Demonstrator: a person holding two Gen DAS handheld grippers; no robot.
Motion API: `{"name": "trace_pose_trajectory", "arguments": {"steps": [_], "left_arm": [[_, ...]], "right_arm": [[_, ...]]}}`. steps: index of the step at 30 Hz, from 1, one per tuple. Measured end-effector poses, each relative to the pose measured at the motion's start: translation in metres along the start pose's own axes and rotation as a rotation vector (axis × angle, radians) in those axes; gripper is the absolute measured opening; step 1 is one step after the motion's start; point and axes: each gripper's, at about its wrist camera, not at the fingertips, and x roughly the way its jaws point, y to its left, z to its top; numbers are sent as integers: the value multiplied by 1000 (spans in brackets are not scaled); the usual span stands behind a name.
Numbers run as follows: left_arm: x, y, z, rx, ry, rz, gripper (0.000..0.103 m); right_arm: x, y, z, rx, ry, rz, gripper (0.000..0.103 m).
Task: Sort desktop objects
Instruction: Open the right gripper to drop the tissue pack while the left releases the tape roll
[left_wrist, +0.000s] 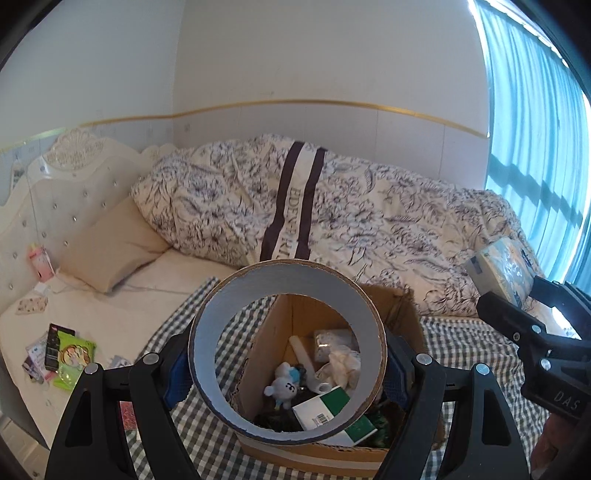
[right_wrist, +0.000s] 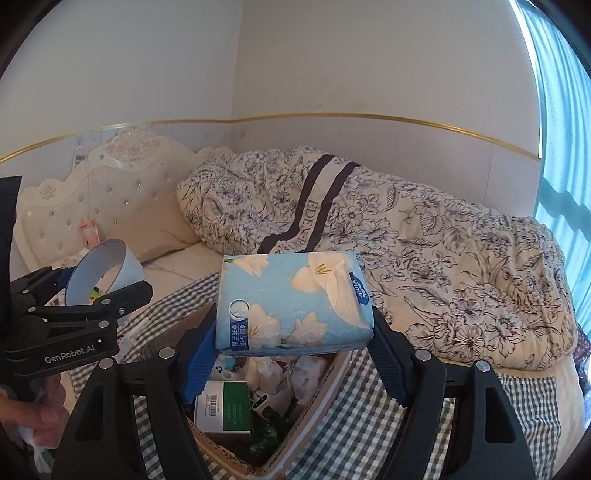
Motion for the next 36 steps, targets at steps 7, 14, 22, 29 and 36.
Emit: {"name": "trace_pose_trajectory", "arguments": {"steps": [7,14,22,29,36], "left_arm": [[36,0,-7,18,44,-13,83],[67,1,-20,27,87,-15,83],[89,6,-27,16,108,-17,83],[99,7,-32,4,117,-25,83],[109,-3,-33,6,133,-52,83]], "right_arm": [[40,1,-5,-8,49,13,74],[79,3,-18,-15,115,25,74],[108,5,-32,-18,162,15,74],[113,4,-35,-23,130,-14,87],[104,-8,-33,18,81,-36,87]]}}
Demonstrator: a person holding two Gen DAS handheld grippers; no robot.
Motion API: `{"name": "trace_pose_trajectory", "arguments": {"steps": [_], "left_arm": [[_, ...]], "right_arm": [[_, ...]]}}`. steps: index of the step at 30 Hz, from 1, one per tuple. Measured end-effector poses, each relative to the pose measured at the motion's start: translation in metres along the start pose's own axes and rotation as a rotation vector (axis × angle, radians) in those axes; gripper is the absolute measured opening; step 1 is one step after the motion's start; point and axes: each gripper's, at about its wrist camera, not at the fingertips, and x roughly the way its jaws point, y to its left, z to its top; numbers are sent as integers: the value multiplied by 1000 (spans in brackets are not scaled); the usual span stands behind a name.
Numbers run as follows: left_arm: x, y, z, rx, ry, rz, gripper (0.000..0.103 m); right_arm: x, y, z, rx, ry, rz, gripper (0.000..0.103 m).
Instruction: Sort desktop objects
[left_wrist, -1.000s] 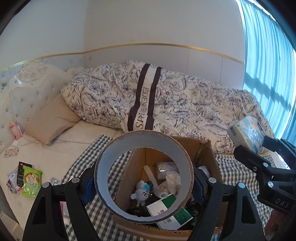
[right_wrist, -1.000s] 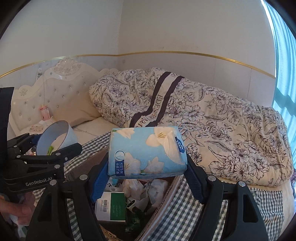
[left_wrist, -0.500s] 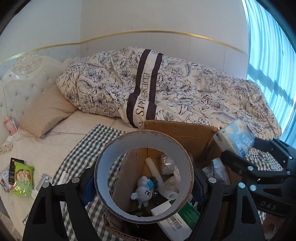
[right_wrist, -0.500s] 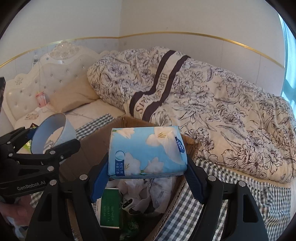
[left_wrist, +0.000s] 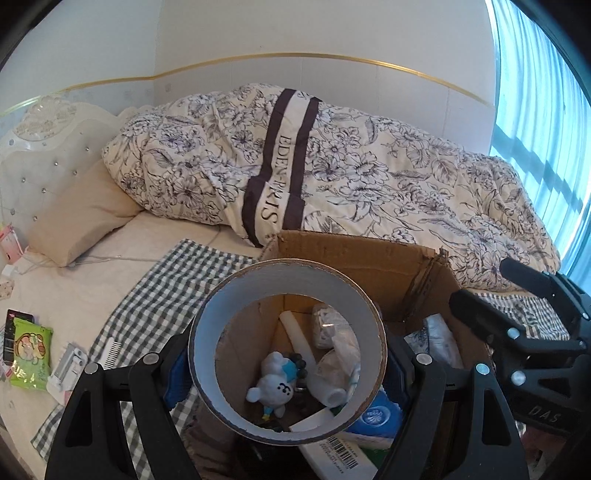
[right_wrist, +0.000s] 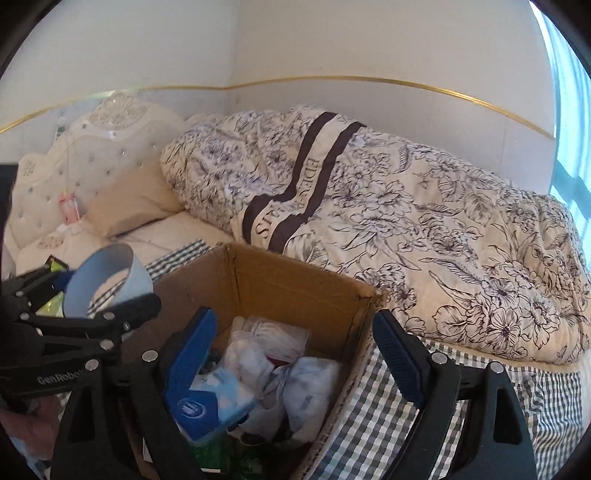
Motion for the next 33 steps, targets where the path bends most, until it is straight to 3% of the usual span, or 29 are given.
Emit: {"name": "trace_pose_trajectory", "arguments": {"steps": [11,15,33], "left_arm": [[17,-12,1,-34,72,-31,85],[15,-15,3,-50,86,-35,92],[-50,-46,22,-23,-5,-58,92]], "right_arm": [[-10,-22,2,33,-13,-11,87],[-17,-30,1,46,-17,-17,87],[-88,-51,10,78,-70,-53,87]]}}
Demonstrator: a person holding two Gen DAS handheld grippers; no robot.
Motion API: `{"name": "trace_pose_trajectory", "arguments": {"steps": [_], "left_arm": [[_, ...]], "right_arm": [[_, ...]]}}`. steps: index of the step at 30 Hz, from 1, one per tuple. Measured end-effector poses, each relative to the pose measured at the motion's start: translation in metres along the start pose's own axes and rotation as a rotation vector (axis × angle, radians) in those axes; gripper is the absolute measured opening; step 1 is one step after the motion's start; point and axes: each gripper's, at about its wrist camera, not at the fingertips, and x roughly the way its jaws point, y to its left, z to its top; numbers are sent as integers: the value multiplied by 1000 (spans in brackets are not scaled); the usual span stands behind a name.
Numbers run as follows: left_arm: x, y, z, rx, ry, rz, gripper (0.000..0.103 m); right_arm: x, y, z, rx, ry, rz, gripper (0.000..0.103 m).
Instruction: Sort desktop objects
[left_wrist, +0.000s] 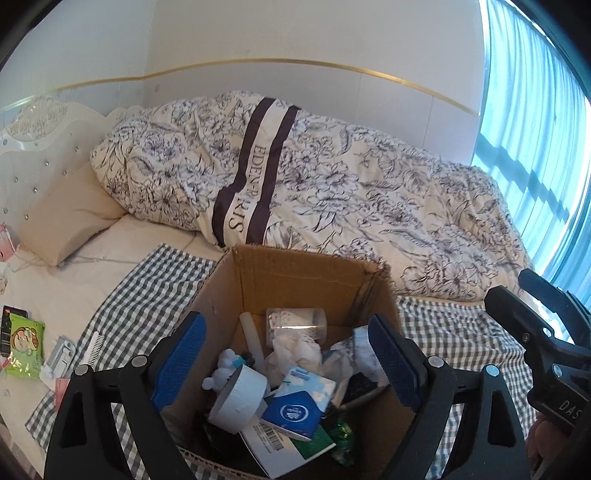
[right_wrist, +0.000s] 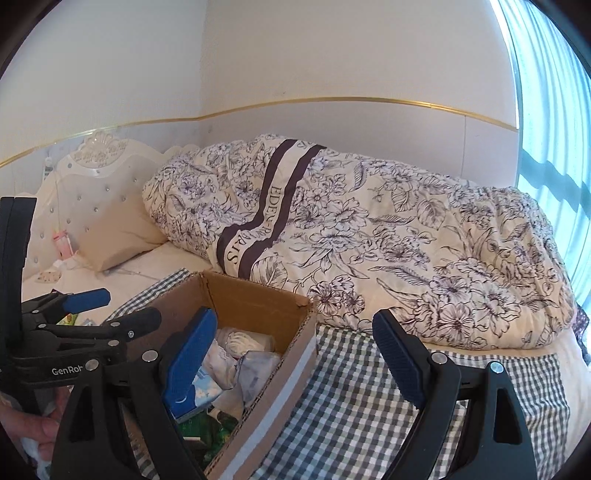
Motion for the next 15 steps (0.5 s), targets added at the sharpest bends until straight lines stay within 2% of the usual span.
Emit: {"name": "trace_pose_trajectory", "arguments": {"steps": [15], "left_arm": [[-67,-40,10,38,-93,-31,95]], "right_arm": [[-80,-24,15,39,-65,-60,93]]}}
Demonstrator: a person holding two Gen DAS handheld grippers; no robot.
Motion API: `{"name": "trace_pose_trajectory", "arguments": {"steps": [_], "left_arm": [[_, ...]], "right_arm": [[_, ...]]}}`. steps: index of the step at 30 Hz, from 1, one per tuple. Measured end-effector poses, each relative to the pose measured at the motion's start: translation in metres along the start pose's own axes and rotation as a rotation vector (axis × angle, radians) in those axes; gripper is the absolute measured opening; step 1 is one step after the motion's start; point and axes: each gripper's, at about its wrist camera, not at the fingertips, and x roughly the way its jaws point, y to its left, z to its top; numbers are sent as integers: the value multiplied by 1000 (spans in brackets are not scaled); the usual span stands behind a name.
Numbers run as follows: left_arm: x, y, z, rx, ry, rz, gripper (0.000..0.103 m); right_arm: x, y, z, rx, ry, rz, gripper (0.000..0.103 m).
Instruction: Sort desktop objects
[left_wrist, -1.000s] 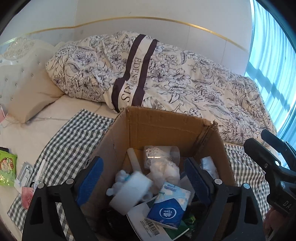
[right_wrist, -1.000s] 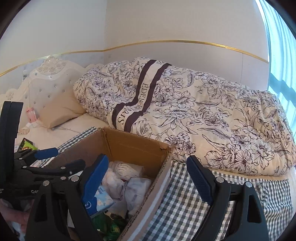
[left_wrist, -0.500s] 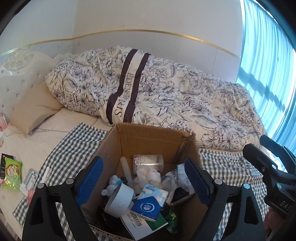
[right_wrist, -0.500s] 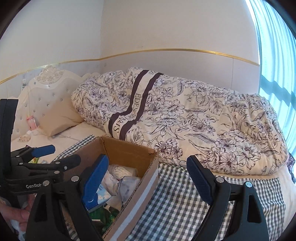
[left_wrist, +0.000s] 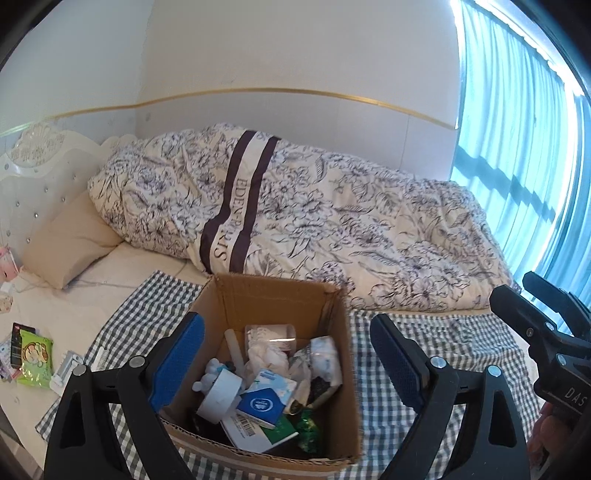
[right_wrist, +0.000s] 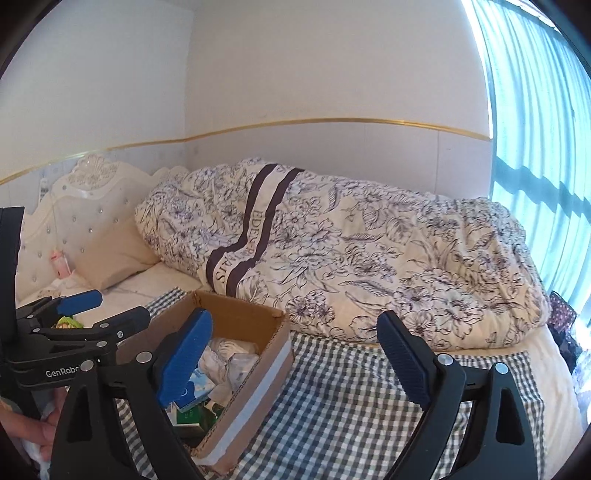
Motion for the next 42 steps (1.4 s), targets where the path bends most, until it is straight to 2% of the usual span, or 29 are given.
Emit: {"name": "trace_pose_trajectory", "arguments": {"steps": [10,14,19,42], "left_arm": [[-33,-33,5,18,-42,-45,96],[-46,-46,7,14,-74,-72,103],[-58,-66,10,28,-93,-100,103],[-85,-158,3,77,-87,-208,103]], "right_arm": [[-43,-23,6,7,-36,-47,94],[-59,-32,9,1,-52,-71,94],[-78,-47,10,7,-68,-99,95],[-152,-129,2,103,-85,-239,103]]}}
